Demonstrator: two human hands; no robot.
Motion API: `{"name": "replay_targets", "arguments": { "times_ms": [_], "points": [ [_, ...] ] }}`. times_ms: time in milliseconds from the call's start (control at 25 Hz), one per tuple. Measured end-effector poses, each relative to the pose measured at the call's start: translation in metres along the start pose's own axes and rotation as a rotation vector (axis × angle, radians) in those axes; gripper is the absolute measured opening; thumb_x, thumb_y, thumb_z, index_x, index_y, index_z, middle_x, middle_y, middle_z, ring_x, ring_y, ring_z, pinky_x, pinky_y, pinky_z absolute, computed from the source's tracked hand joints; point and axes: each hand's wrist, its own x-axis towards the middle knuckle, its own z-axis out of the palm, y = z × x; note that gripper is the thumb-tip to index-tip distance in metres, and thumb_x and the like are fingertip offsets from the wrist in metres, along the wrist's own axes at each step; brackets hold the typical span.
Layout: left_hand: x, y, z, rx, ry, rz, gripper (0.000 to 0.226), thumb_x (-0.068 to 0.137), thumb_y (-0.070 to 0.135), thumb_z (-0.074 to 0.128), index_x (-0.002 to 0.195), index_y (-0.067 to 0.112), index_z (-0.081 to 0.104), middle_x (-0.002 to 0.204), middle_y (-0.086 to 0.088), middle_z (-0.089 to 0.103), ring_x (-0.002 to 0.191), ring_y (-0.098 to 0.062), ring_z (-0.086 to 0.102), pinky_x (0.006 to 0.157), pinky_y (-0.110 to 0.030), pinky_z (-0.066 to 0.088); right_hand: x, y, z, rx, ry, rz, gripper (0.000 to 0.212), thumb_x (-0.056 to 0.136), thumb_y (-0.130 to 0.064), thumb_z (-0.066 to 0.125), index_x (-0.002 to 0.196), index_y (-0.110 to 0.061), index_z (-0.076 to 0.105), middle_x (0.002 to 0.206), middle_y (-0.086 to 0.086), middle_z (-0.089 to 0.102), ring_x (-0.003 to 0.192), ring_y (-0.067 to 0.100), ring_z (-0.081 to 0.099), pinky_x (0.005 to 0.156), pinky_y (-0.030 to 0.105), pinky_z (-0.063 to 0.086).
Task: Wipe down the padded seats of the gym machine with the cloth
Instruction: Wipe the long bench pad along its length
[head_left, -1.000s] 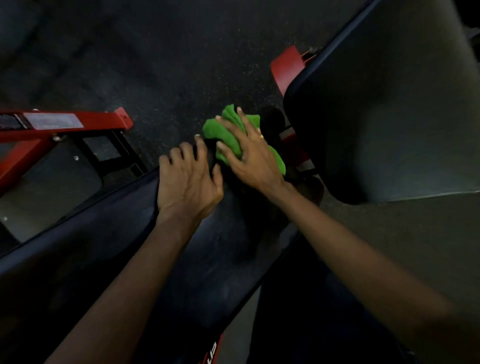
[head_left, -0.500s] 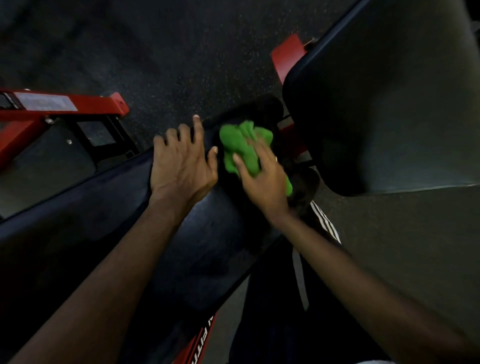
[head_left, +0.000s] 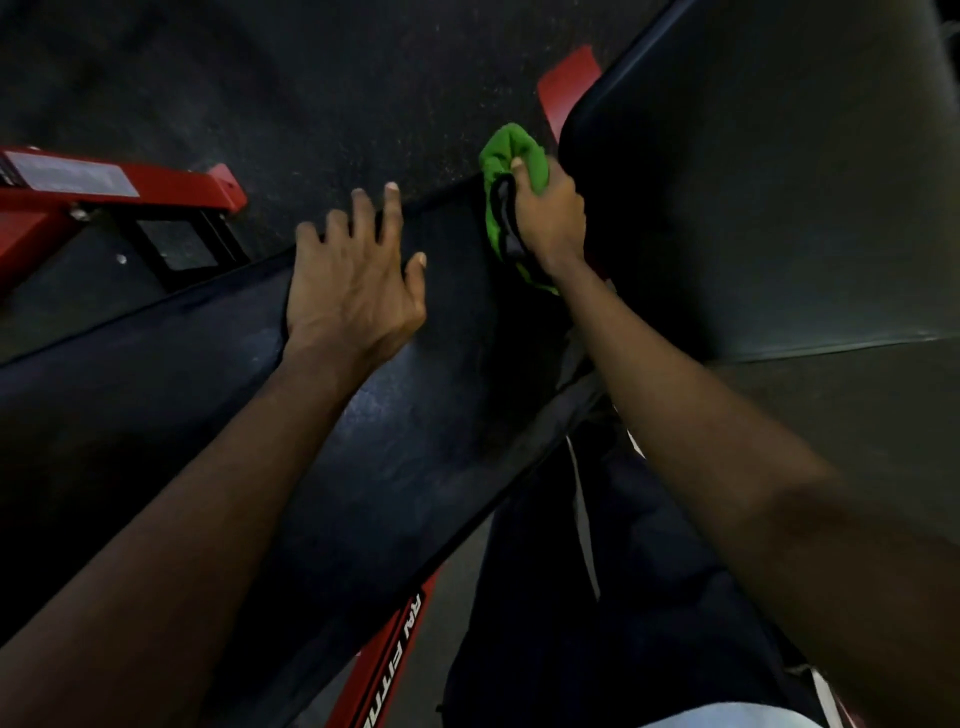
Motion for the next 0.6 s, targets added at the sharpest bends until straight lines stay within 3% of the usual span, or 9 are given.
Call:
{"name": "replay_targets", "arguments": {
  "times_ms": [120, 200, 320, 400, 480, 600],
  "points": [
    [-0.001, -0.002, 0.004, -0.026, 0.031, 0.071, 0.066, 0.106, 0.044, 0.023, 0.161, 0.007, 0.015, 0.162, -0.024, 0.026, 0.132, -0.043, 0.044, 0.103, -0.055, 0.04, -0.05, 0.039, -0.004, 0.044, 0.067, -0.017, 0.042, 0.102, -0.043, 0.051, 0.132, -0.016, 0.061, 0.129, 0.011, 0.067, 0.119, 0.034, 0.062, 0.093, 0.037, 0.047],
    [0.0, -0.004, 0.006, -0.049, 0.043, 0.121, 0.065, 0.107, 0.042, 0.019, 0.161, 0.008, 0.013, 0.166, -0.022, 0.017, 0.147, -0.039, 0.029, 0.116, -0.055, 0.031, -0.093, 0.072, -0.015, 0.071, 0.098, 0.008, 0.046, 0.101, -0.046, 0.05, 0.136, -0.019, 0.058, 0.133, 0.007, 0.065, 0.122, 0.03, 0.061, 0.098, 0.038, 0.049],
    [0.0, -0.004, 0.006, -0.082, 0.044, 0.167, 0.064, 0.107, 0.041, 0.016, 0.162, 0.008, 0.013, 0.168, -0.019, 0.012, 0.154, -0.035, 0.017, 0.123, -0.053, 0.021, -0.123, 0.093, -0.022, 0.076, 0.13, 0.104, 0.047, 0.099, -0.046, 0.051, 0.139, -0.021, 0.056, 0.138, 0.004, 0.062, 0.125, 0.03, 0.059, 0.101, 0.038, 0.046],
    [-0.001, -0.004, 0.007, -0.086, 0.046, 0.197, 0.062, 0.108, 0.039, 0.015, 0.162, 0.008, 0.012, 0.169, -0.016, 0.011, 0.155, -0.032, 0.015, 0.124, -0.05, 0.019, -0.111, 0.068, -0.015, 0.067, 0.139, 0.117, 0.049, 0.099, -0.048, 0.052, 0.139, -0.021, 0.056, 0.141, 0.004, 0.059, 0.127, 0.031, 0.057, 0.099, 0.038, 0.045],
    [0.001, -0.003, 0.008, -0.09, 0.036, 0.254, 0.06, 0.108, 0.036, 0.016, 0.162, 0.009, 0.012, 0.169, -0.013, 0.012, 0.156, -0.029, 0.014, 0.126, -0.046, 0.018, -0.078, 0.025, -0.004, 0.093, 0.109, 0.017, 0.049, 0.1, -0.048, 0.054, 0.138, -0.018, 0.057, 0.142, 0.006, 0.058, 0.129, 0.03, 0.055, 0.101, 0.038, 0.043],
    [0.005, -0.003, 0.01, -0.097, 0.014, 0.348, 0.059, 0.108, 0.034, 0.019, 0.162, 0.01, 0.015, 0.168, -0.01, 0.019, 0.156, -0.027, 0.017, 0.126, -0.044, 0.016, -0.029, -0.02, 0.01, 0.089, 0.067, -0.116, 0.043, 0.096, -0.05, 0.059, 0.124, -0.018, 0.064, 0.129, 0.006, 0.066, 0.121, 0.029, 0.06, 0.097, 0.039, 0.048]
  ]
}}
